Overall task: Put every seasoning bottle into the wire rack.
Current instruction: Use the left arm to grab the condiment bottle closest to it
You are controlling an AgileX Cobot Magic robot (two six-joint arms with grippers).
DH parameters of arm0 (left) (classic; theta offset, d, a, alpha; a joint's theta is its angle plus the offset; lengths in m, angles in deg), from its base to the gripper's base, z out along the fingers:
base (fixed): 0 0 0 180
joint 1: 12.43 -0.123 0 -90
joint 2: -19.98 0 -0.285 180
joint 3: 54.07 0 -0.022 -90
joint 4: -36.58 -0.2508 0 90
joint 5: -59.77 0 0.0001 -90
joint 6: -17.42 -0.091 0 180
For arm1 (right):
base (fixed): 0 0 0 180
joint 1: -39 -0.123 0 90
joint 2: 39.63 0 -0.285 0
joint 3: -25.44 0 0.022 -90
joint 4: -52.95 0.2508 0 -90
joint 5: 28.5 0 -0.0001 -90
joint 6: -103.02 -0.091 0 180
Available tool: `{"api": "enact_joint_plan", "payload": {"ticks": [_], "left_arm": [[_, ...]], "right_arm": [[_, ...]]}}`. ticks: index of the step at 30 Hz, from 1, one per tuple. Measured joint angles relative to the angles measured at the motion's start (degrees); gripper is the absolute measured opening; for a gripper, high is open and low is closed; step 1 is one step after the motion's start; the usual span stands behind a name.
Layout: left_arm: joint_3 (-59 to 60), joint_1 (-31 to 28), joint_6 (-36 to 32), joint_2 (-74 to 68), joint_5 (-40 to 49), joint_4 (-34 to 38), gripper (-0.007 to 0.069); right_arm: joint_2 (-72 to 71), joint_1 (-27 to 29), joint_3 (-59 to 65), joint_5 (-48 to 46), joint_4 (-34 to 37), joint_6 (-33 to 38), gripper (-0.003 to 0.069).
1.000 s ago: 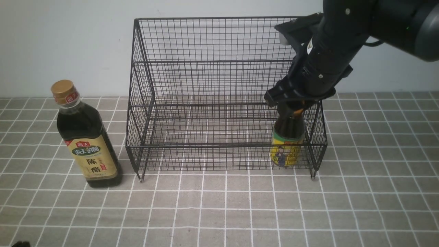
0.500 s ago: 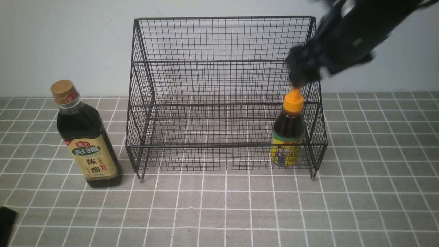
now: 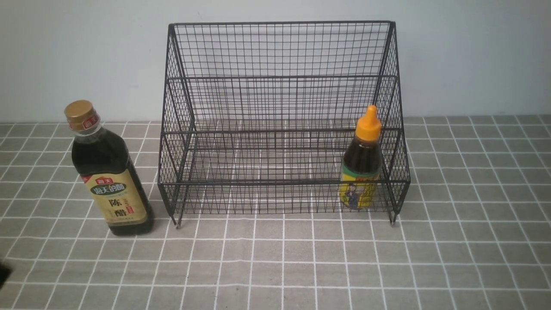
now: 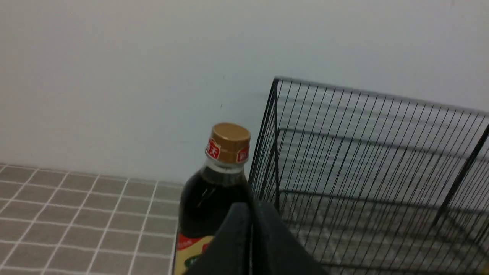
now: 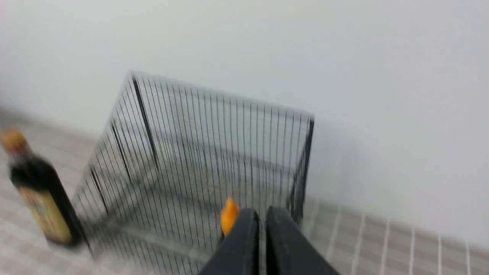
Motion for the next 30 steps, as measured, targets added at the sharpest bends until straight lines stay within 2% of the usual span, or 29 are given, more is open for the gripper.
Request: {"api": "enact_joint_plan", "payload": {"ticks": [1, 4, 8, 10, 13, 14, 17, 23, 30], "left_arm": [[-1.75, 0.00, -1.84, -3.84, 0.90, -0.17, -0.0007], [-6.45, 0.00, -5.02, -13.68, 1.68, -0.31, -0.0002], [-12.65, 0.00, -7.06, -24.06, 1.74, -0.31, 0.0058], [-15.57, 0.00, -7.36, -28.10, 1.57, -0.31, 0.0119], [-18.98, 0.00, -7.41, -33.16, 0.24, -0.31, 0.0260], [-19.11, 0.00, -7.41, -33.38, -0.02, -0.31, 0.0270], [-20.41, 0.00, -7.41, -36.13, -2.39, -0.31, 0.0421], [-20.69, 0.00, -7.43, -39.56, -8.06, -0.31, 0.0603], [-20.81, 0.90, -7.43, -44.06, -12.25, -0.31, 0.0624]], "right_arm": [[-5.41, 0.00, 5.53, 5.35, 0.00, 0.00, -0.0006], [-15.76, 0.00, 15.92, 13.70, 0.00, -0.19, -0.0012], [-22.99, 0.00, 25.20, 18.21, -0.06, -1.84, -0.0012], [-24.60, 0.00, 27.47, 18.31, -0.06, -2.12, -0.0012], [-24.78, 0.00, 28.42, 17.35, -0.06, -2.79, -0.0013], [-24.80, 0.00, 28.42, 17.25, -0.06, -2.88, -0.0013], [-23.41, 0.00, 28.48, 16.79, 0.34, -2.99, -0.0013], [-19.84, 0.00, 28.54, 16.74, 1.01, -2.99, -0.0013], [-15.80, 0.00, 28.63, 18.02, 1.54, -2.99, -0.0013]]}}
